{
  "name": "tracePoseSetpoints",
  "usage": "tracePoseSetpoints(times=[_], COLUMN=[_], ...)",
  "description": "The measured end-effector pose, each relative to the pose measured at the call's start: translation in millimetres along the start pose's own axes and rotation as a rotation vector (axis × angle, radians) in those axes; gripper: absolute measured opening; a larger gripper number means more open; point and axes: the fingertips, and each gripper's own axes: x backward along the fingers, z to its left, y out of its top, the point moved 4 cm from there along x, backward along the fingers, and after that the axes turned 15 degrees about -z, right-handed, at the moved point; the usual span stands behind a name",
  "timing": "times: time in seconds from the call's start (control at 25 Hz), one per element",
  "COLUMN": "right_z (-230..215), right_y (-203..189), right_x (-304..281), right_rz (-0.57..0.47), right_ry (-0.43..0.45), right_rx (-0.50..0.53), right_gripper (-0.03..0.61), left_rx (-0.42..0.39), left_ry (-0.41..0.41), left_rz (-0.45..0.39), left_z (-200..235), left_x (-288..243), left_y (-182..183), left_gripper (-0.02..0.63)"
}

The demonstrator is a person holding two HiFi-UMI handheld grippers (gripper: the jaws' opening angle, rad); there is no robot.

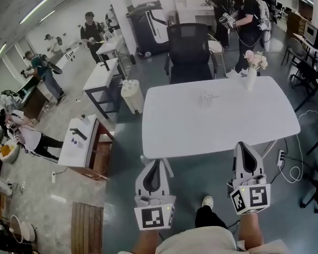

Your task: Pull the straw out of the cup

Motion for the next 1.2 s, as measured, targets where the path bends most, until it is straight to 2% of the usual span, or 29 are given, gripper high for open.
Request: tracePoseSetpoints(times=[0.36, 0.6, 0.92, 1.2], right_z=[-120.5, -184.9, -221.3, -222.8], right_y=[-26.4, -43.7, -64.8, -84.9], right_x=[-72.7, -100.8, -124.8, -146.6], right_rz=[-0.013, -0.015, -0.007, 0.012], right_ry=[-0.036, -0.058, -0.048, -0.043], right_rx=[-0.011, -0.047, -0.073, -0.085], right_gripper=[0.0, 0.0, 0.0, 0.0], left_rx=[-0.011, -0.022, -0.039, -0.047], left_ry=[-0.024, -0.042, -0.024, -0.032], left_rz=[-0.025, -0.016, 0.003, 0.022], left_z=[-66.2, -108.2, -127.6, -121.9], left_x=[-129.0, -189.3, -227.2, -245.8], left_y=[-26.4, -44.6, -60.8, -78.0], left_gripper=[0.005, 0.005, 0.005, 0.005])
